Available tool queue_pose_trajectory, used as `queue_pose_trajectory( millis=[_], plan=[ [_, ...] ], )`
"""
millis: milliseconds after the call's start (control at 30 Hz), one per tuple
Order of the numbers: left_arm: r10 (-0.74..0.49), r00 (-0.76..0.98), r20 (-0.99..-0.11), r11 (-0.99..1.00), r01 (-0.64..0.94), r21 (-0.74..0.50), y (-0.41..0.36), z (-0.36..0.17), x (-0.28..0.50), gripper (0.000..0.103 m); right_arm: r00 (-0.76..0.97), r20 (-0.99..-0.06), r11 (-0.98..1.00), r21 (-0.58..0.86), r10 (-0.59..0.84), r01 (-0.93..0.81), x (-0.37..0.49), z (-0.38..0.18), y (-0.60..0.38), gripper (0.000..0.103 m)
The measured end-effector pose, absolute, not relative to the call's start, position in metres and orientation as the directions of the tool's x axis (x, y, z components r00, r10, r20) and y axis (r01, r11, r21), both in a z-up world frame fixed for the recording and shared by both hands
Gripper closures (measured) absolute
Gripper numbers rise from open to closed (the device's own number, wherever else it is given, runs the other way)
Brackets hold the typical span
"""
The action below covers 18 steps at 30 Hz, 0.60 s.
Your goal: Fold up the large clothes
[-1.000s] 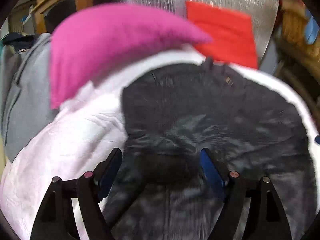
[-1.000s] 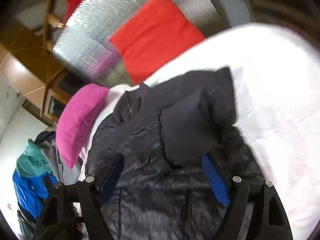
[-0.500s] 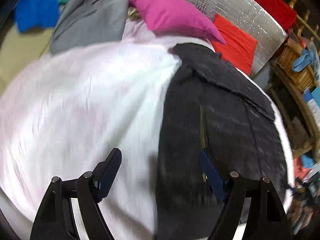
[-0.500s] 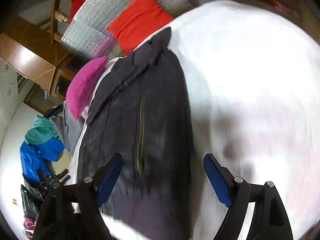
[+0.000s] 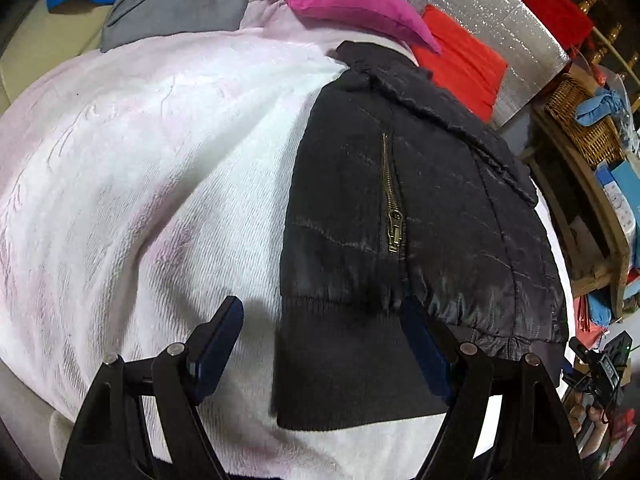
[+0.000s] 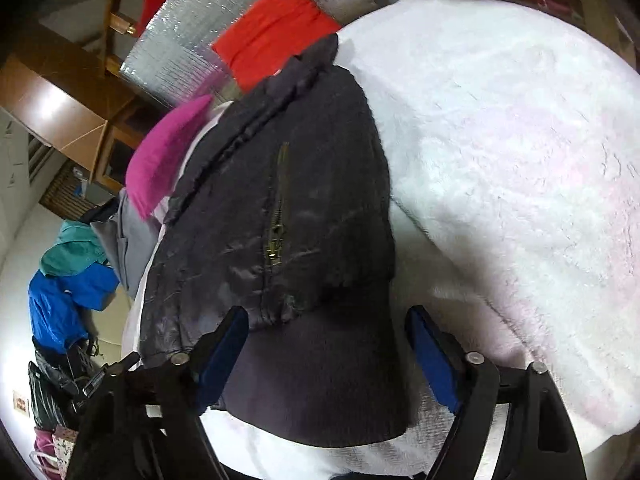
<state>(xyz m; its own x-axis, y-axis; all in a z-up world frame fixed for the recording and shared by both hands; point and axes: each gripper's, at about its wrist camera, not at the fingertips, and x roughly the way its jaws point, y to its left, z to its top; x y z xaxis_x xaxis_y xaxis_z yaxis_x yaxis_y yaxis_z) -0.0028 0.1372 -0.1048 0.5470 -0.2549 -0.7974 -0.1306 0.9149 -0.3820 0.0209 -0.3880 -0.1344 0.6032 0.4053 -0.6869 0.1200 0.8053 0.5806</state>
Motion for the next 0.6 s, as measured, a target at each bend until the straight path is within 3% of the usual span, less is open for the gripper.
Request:
queue_pose_trajectory(
  millis=[100,333,400,433,467,533,600],
  plan=[
    [-0.254,0.571,-0.781,0.915,-0.12,-0.385,0.138,-0.099,-0.007,0.022,0.598,-0.702,0.823,0.555,0.385,0.122,0.02,-0.13,-0.39,0.049],
    [-0.27,0.529,-0.804,0.914,-0.121,-0.386,0.133,-0.11,-0.001,0.022,0.593,-0.707,0.818,0.559,0.386,0.135,0.02,-0.139,-0.388,0.044],
    [-0.235,0.529,-0.816,0.933,-0.114,-0.343,0.128,-0.109,0.0,0.034,0.584,-0.725,0.84,0.528,0.365,0.13,0.022,-0.14,-0.383,0.049],
    [-0.224,0.52,-0.824,0.938,-0.114,-0.327,0.126,-0.11,0.001,0.054,0.578,-0.732,0.842,0.522,0.361,0.135,0.022,-0.141,-0.385,0.065],
    [-0.228,0.507,-0.831,0.938,-0.115,-0.327,0.125,-0.111,0.003,0.062,0.568,-0.742,0.844,0.516,0.355,0.147,0.023,-0.14,-0.385,0.073],
    [-0.214,0.504,-0.837,0.941,-0.123,-0.315,0.125,-0.11,0.004,0.072,0.563,-0.743,0.841,0.521,0.363,0.145,0.021,-0.138,-0.388,0.086],
    [-0.209,0.514,-0.832,0.944,-0.118,-0.31,0.125,-0.106,0.002,0.077,0.573,-0.737,0.843,0.52,0.359,0.14,0.017,-0.132,-0.389,0.086]
  ],
)
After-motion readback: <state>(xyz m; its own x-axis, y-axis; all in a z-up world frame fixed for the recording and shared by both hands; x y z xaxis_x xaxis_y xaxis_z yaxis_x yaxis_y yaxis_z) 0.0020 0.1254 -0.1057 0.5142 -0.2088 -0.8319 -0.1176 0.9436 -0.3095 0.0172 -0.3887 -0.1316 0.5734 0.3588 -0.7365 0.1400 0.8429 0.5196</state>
